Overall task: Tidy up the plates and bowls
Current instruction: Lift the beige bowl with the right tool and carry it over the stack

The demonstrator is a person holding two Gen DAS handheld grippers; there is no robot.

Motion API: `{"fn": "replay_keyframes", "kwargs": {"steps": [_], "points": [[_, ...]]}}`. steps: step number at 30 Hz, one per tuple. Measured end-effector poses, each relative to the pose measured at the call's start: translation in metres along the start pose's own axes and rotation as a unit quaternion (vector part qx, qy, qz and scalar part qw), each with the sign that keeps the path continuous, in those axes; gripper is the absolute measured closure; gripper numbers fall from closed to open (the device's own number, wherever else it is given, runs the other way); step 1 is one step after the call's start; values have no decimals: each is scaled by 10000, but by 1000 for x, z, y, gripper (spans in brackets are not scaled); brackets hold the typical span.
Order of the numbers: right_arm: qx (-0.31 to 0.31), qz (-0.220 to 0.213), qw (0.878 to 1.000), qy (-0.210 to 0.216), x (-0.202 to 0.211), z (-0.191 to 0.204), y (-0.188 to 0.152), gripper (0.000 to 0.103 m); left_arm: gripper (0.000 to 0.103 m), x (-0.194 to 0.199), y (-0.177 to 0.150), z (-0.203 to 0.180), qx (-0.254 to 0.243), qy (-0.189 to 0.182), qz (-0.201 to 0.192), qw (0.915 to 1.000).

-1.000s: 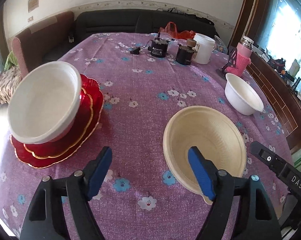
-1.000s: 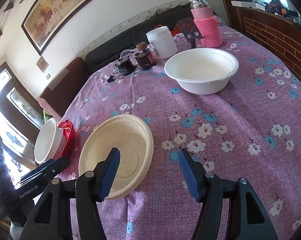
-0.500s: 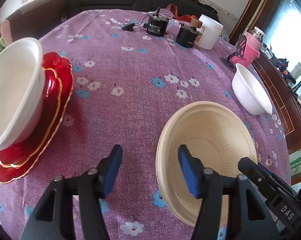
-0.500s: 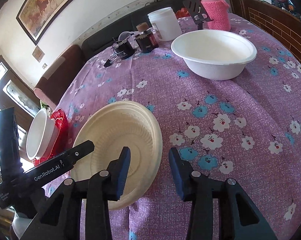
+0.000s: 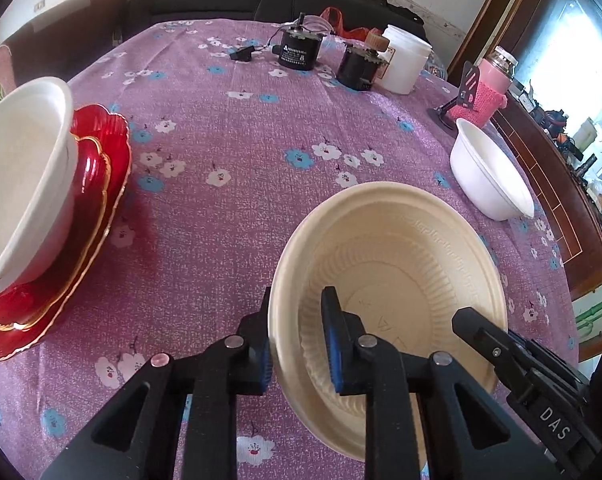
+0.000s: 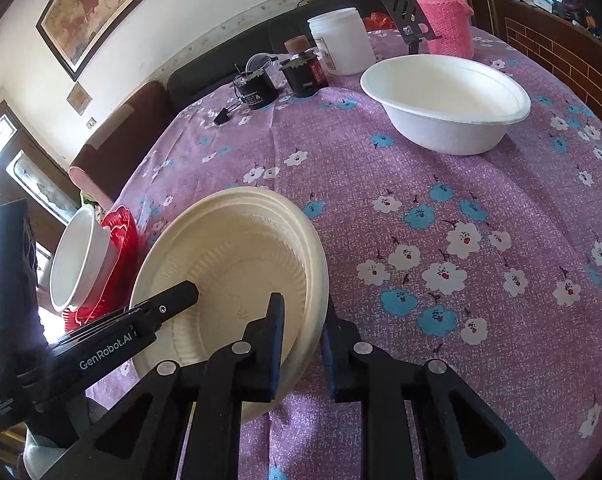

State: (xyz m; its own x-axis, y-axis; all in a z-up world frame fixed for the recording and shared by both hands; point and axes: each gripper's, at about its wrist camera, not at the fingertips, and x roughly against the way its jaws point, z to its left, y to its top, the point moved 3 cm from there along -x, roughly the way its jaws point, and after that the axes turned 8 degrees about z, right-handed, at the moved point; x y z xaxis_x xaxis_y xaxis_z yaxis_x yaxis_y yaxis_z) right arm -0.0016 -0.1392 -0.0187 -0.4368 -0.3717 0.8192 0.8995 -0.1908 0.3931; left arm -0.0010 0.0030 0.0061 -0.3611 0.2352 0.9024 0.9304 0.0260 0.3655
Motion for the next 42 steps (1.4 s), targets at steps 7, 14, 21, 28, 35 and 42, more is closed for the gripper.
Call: {"fn": "replay_keyframes", "kwargs": {"steps": [7, 14, 21, 28, 35, 42], "points": [[95, -133, 9998, 83, 14, 12, -1, 85, 83, 29, -3, 4, 19, 41, -293, 9996], [459, -307, 9982, 233, 31, 53, 12, 84, 83, 74, -3, 29, 154, 154, -681, 9974], [1014, -340, 9922, 640, 31, 136, 39, 84, 83, 120, 14, 90, 525, 571, -1059, 9913], [1676, -222, 9832, 687, -4, 227, 55, 84, 82, 141, 36, 166, 1023, 1139, -1232, 9805], [1924, 107, 9797, 558, -54, 269, 58, 84, 82, 114, 43, 219, 1303, 1420, -878, 9773], [1922, 269, 9805, 310, -87, 264, 60, 84, 75, 103, 46, 219, 1190, 1525, -796, 9779]]}}
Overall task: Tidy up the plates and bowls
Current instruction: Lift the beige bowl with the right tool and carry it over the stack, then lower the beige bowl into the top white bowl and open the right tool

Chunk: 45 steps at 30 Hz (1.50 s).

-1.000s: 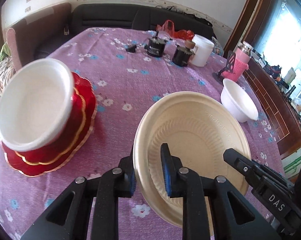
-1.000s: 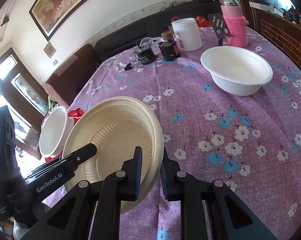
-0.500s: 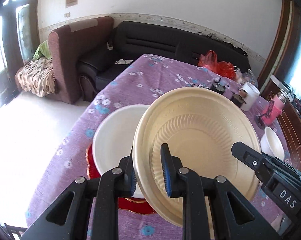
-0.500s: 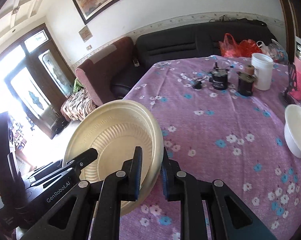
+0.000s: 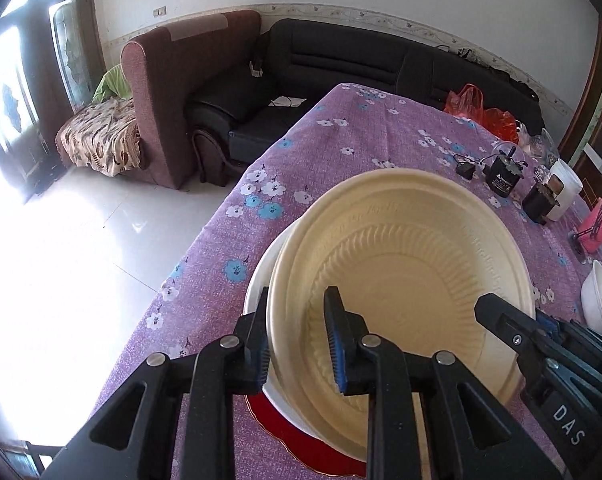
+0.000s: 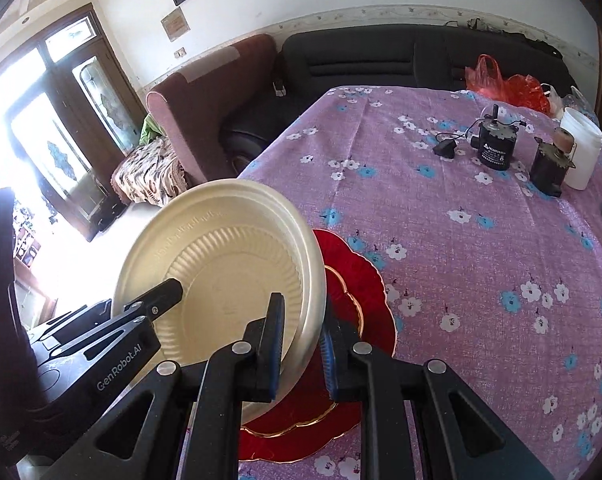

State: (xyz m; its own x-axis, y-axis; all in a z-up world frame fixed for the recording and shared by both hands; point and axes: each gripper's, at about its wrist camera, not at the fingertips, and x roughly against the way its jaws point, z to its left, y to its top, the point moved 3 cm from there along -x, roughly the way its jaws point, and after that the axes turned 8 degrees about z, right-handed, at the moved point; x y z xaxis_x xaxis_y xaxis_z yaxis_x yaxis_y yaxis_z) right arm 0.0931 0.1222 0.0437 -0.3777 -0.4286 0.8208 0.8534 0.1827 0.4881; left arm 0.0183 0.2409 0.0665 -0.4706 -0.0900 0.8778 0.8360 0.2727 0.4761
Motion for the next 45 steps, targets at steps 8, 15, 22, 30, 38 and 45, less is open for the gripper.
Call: {"fn": "replay_keyframes", "kwargs": {"steps": [8, 15, 22, 30, 38, 45], "points": [[26, 2, 9999, -122, -6, -7, 0, 84, 46, 21, 2, 5, 82, -71, -174, 9998], [26, -66, 10000, -60, -2, -8, -1, 84, 38, 23, 0, 11, 124, -381, -158, 9991], [-216, -397, 9989, 128, 19, -22, -6, 81, 37, 49, -8, 29, 453, -805, -501, 9945], [-536, -317, 9979, 166, 12, -41, -18, 81, 33, 61, -31, 47, 664, -777, -718, 9922], [-486, -469, 9977, 76, 41, -55, -47, 81, 28, 80, -63, 37, 602, -628, -1019, 9910], [-473, -678, 9966, -61, 76, -73, -50, 74, 24, 97, -74, -16, 65, -1013, -1108, 9887]]}}
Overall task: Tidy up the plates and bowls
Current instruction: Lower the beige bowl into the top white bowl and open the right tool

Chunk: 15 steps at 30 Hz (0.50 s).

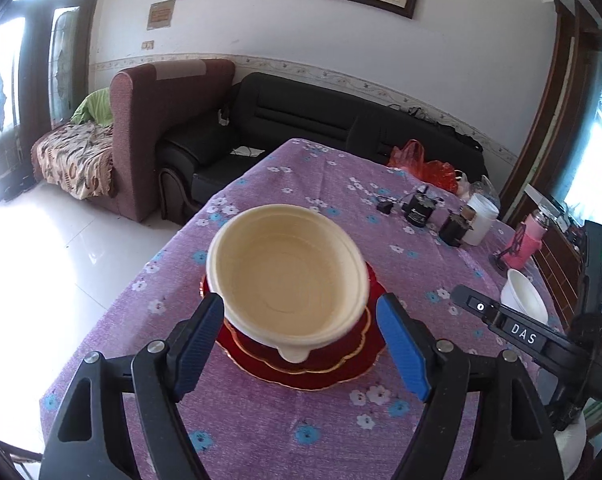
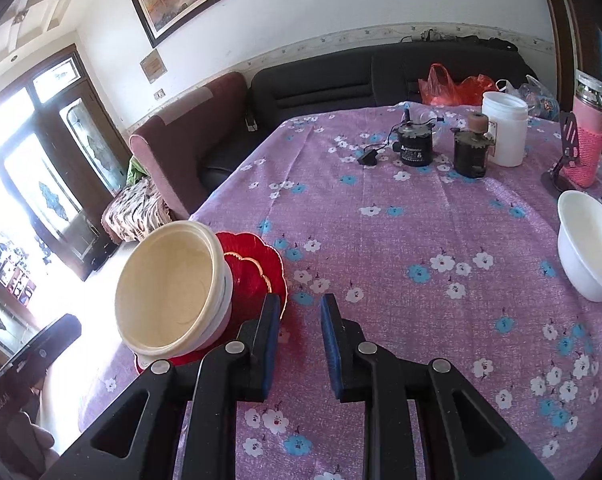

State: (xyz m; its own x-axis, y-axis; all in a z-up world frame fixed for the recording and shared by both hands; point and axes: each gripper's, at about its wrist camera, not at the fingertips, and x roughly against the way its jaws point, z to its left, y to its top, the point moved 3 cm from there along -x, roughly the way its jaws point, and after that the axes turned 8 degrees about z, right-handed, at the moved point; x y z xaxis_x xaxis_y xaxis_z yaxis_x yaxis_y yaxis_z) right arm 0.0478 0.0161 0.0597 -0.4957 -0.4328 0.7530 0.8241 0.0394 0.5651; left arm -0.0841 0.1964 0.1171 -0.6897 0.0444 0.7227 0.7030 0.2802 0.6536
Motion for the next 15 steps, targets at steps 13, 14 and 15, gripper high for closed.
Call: {"fn": "replay_keyframes", "kwargs": {"steps": [13, 14, 15], "points": [[-629, 70, 9964, -568, 47, -112, -84, 56, 24, -8, -35, -70, -321, -557, 405, 9971], [-798, 56, 9946, -662, 54, -130, -85, 56, 24, -9, -38, -78, -393, -592, 423, 9966], [-957, 24, 9926, -752, 62, -146, -86, 56, 24, -10, -42, -86, -468, -623, 457, 9959]]}}
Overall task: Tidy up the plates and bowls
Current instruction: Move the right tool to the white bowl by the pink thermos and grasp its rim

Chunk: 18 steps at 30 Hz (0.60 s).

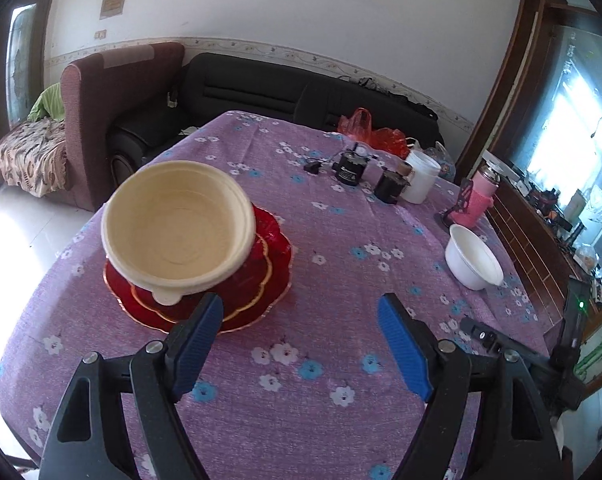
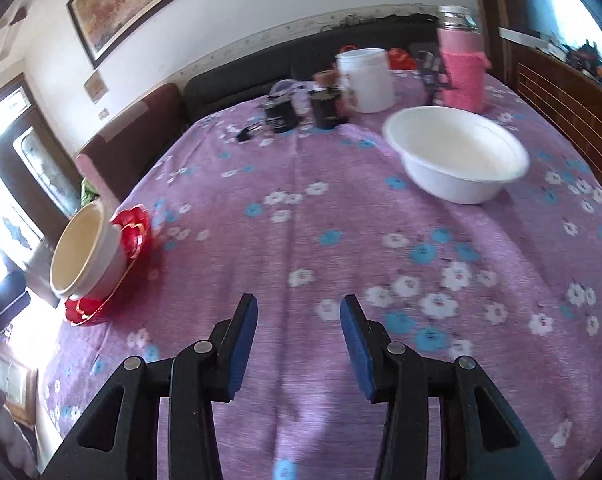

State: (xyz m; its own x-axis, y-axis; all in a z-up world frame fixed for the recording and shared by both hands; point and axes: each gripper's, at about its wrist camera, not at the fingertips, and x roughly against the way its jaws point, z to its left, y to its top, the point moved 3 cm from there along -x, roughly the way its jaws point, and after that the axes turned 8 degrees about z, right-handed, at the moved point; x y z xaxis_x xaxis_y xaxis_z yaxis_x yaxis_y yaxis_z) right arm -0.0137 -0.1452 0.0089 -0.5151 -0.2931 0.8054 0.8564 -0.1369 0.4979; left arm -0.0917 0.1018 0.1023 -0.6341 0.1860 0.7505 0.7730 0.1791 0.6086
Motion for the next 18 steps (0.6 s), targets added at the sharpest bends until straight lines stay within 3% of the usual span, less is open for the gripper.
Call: {"fn": "replay_keyframes", "kwargs": {"steps": [8, 13, 18], "points": [[-1412, -494, 9882, -327, 36, -115, 38, 56, 24, -14, -15, -49, -571, -67, 290, 9979], [-1726, -653, 9825, -269, 45, -140, 52, 56, 24, -10, -7, -66, -803, -31, 256, 9964], [-1573, -818, 9837, -304, 59, -136, 64, 56, 24, -4, 8, -94, -1126, -142, 175, 9934]]}}
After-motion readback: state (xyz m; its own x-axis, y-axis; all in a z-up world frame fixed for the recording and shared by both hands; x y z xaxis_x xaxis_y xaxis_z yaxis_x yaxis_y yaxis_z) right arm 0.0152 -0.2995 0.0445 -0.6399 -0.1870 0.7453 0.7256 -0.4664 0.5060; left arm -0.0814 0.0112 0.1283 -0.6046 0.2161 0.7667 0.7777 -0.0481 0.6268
